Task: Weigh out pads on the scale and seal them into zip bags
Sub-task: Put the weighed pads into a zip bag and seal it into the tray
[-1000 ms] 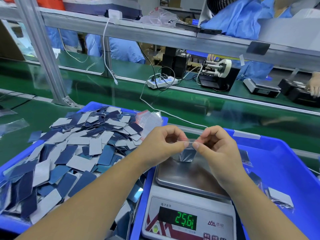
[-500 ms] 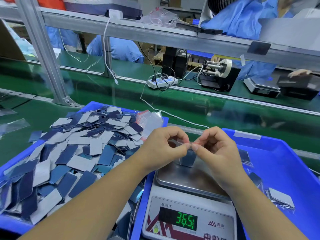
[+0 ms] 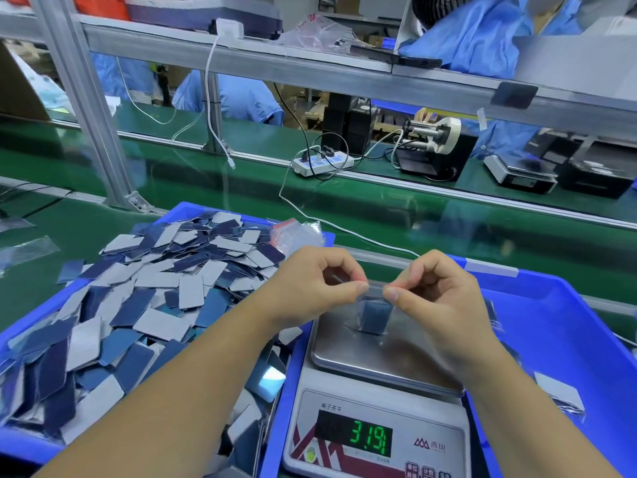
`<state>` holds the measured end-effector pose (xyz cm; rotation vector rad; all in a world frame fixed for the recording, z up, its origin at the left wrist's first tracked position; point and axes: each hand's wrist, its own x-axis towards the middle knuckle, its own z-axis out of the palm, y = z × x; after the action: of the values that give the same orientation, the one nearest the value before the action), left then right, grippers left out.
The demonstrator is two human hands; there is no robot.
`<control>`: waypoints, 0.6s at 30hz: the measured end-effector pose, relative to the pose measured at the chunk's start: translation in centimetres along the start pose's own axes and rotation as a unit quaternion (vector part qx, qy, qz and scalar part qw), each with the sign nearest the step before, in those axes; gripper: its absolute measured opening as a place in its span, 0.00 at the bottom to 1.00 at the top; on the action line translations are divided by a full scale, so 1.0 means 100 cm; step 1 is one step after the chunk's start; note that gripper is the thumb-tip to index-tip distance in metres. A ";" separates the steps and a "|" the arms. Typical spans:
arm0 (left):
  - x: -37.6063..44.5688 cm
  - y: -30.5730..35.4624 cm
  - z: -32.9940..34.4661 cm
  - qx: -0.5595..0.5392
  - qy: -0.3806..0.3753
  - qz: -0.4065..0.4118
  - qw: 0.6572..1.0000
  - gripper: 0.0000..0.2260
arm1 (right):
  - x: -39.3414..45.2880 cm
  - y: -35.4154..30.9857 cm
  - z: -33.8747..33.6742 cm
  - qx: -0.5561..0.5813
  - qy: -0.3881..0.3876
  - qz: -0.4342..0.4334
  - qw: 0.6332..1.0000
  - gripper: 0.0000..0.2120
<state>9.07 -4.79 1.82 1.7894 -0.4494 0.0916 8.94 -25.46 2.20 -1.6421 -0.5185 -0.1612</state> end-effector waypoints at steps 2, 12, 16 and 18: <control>0.001 -0.001 -0.003 -0.001 0.002 -0.005 1.000 0.03 | 0.001 -0.001 -0.004 0.010 0.007 0.003 1.000 0.14; 0.002 -0.006 -0.006 -0.008 -0.002 -0.026 1.000 0.07 | 0.002 0.000 -0.008 0.023 0.000 0.032 0.999 0.15; 0.003 -0.004 -0.005 -0.034 -0.011 -0.044 0.998 0.06 | 0.002 -0.003 -0.004 0.031 0.013 0.032 0.999 0.17; 0.004 -0.002 -0.004 -0.048 -0.013 -0.055 0.997 0.06 | 0.003 -0.007 -0.003 0.076 0.016 0.057 0.995 0.16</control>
<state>9.56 -4.42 1.87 1.7184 -0.3674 -0.0306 8.97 -25.63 3.02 -1.5130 -0.4024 -0.0617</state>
